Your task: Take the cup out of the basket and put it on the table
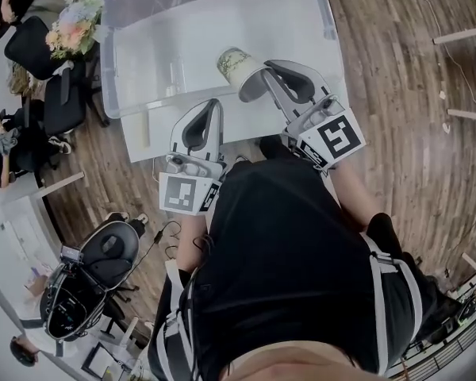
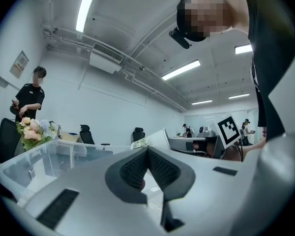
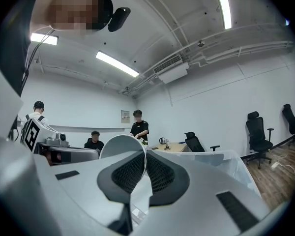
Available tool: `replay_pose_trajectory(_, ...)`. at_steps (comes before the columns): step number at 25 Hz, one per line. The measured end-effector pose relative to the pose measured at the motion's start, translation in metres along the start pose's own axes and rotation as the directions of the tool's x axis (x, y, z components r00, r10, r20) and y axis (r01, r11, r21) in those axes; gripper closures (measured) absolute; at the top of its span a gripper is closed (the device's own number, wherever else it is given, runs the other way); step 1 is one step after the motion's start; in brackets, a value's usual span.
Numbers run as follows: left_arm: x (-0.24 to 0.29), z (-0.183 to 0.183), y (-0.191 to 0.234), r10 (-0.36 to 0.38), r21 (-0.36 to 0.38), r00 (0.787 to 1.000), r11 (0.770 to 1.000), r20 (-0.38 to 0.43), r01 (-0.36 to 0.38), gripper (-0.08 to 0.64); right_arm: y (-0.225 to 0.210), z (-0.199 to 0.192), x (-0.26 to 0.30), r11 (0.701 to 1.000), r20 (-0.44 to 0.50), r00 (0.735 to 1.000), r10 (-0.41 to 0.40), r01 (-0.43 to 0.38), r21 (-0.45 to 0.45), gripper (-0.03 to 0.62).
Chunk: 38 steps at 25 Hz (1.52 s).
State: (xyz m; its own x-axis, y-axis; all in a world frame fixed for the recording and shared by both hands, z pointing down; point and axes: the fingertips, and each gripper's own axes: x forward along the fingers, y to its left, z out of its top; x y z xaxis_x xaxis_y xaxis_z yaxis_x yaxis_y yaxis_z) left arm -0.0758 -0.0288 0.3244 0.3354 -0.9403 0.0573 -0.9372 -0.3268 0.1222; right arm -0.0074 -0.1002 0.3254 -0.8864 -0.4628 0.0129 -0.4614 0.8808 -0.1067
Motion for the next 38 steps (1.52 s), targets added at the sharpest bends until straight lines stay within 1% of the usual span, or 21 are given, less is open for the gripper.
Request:
replay_pose_trajectory(6,-0.048,-0.002,-0.012,-0.04,0.005,0.999,0.999,-0.005,0.04,0.543,0.039,0.005,-0.014,1.0,0.011,1.0,-0.028,0.028,-0.002,0.561)
replay_pose_trajectory(12,-0.099,-0.014,-0.014,-0.06,-0.015,0.998,0.998,-0.013,0.059,0.542,0.09,0.001,-0.027,0.999,-0.002,0.999,-0.032,0.032,-0.029,0.561)
replay_pose_trajectory(17,-0.126,-0.018,-0.028,-0.091,-0.022,0.996,0.996,-0.01,0.091,0.543,0.122,-0.002,-0.048,0.999,-0.011,0.999,-0.034,0.033,-0.043,0.561)
replay_pose_trajectory(24,-0.145,-0.022,-0.067,-0.139,-0.006,0.99,0.99,-0.004,0.139,0.543,0.15,0.0,-0.101,0.997,-0.01,0.999,-0.035,0.034,-0.063,0.561)
replay_pose_trajectory(27,-0.148,-0.021,-0.085,-0.13,0.005,0.992,0.992,-0.001,0.13,0.542,0.155,-0.001,-0.124,0.998,0.002,1.0,-0.01,0.01,-0.059,0.561)
replay_pose_trajectory(31,-0.149,-0.021,-0.106,-0.093,0.014,0.996,0.996,0.005,0.092,0.542,0.156,-0.004,-0.152,0.998,0.016,0.999,0.039,-0.038,-0.056,0.561)
replay_pose_trajectory(34,-0.145,-0.015,-0.108,-0.07,0.007,0.997,0.998,0.014,0.07,0.543,0.153,-0.001,-0.156,0.996,0.008,0.998,0.057,-0.057,-0.069,0.561)
replay_pose_trajectory(38,-0.14,-0.013,-0.096,-0.058,0.006,0.998,0.998,0.012,0.058,0.543,0.149,-0.002,-0.142,0.994,-0.006,0.998,0.07,-0.07,-0.08,0.563)
